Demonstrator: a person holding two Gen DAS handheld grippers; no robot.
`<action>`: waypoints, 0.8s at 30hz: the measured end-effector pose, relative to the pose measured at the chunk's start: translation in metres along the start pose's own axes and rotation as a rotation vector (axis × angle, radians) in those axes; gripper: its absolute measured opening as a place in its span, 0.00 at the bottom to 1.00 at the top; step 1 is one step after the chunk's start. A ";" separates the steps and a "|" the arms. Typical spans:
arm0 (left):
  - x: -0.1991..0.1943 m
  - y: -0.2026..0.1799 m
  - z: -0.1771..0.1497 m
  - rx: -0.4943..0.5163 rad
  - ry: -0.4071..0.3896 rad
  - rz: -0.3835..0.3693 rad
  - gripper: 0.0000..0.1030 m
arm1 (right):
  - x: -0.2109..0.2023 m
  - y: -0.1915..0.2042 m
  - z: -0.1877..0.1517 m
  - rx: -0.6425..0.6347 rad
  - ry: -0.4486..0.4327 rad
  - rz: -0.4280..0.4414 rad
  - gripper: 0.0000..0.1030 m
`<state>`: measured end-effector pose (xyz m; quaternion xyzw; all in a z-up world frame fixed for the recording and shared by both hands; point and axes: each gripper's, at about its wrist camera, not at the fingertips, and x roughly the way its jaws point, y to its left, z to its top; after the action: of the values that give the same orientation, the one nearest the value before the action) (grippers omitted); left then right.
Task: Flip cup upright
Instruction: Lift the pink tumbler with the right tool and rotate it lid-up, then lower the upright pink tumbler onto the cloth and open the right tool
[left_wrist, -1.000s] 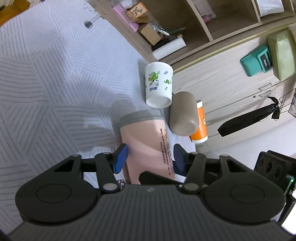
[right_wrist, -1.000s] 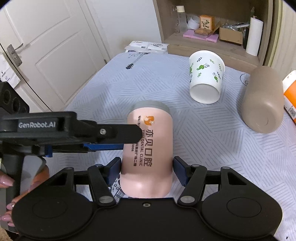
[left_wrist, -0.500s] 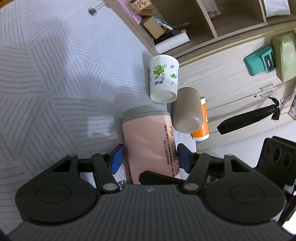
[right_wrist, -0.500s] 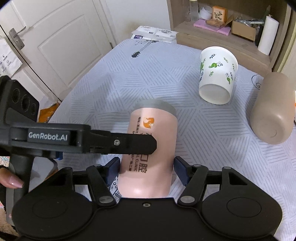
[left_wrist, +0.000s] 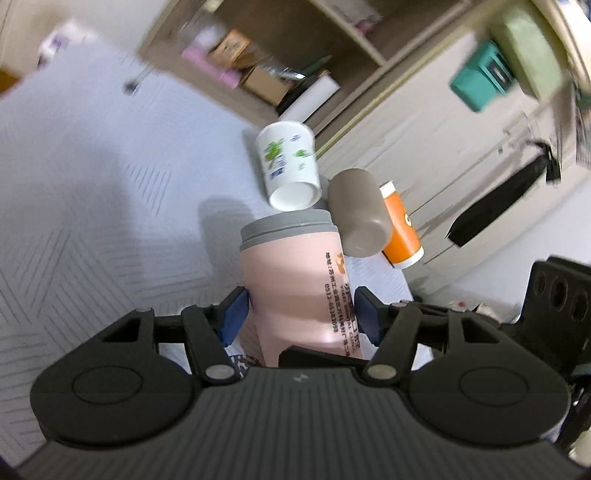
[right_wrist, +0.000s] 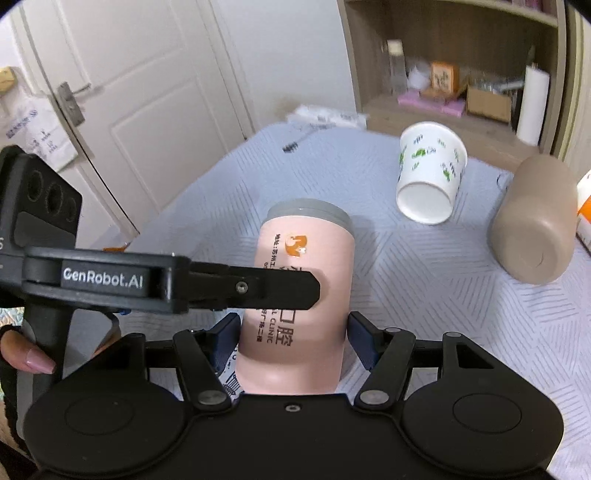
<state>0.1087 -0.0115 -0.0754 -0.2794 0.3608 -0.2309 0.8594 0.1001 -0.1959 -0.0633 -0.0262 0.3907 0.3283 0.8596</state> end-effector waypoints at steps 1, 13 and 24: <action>-0.002 -0.005 -0.002 0.028 -0.011 0.009 0.60 | -0.003 0.001 -0.003 -0.010 -0.020 0.000 0.67; -0.018 -0.039 -0.017 0.276 -0.061 0.076 0.59 | -0.016 0.021 -0.027 -0.199 -0.142 -0.067 0.67; -0.022 -0.041 -0.001 0.428 -0.098 0.121 0.58 | 0.003 0.028 -0.020 -0.280 -0.257 -0.119 0.67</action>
<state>0.0857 -0.0293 -0.0387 -0.0797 0.2774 -0.2364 0.9278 0.0720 -0.1783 -0.0736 -0.1265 0.2258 0.3285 0.9083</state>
